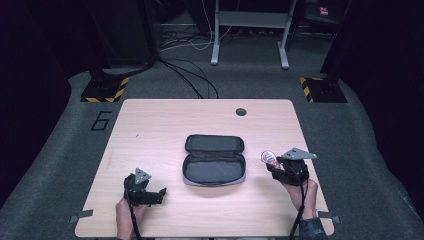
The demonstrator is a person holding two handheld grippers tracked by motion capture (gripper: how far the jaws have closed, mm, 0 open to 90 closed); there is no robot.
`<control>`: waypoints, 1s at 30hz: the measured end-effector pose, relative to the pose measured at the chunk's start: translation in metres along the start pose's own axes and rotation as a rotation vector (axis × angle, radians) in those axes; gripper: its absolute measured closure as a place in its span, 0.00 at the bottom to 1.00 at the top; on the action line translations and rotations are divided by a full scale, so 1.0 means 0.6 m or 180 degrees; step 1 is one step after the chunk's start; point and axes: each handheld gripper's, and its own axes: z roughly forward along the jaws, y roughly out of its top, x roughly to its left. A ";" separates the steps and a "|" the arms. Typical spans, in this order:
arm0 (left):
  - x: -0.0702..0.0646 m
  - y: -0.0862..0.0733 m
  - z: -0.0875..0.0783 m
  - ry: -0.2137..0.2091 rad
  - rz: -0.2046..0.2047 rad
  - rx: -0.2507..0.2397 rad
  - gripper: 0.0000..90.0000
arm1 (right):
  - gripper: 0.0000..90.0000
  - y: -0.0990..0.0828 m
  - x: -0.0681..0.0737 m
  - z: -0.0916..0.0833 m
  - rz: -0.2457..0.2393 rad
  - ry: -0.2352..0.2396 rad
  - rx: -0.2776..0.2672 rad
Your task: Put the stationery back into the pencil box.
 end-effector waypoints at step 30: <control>0.000 0.000 0.000 0.0004 0.0004 0.0001 0.01 | 0.55 0.061 0.077 0.056 -0.0267 0.0415 -0.0030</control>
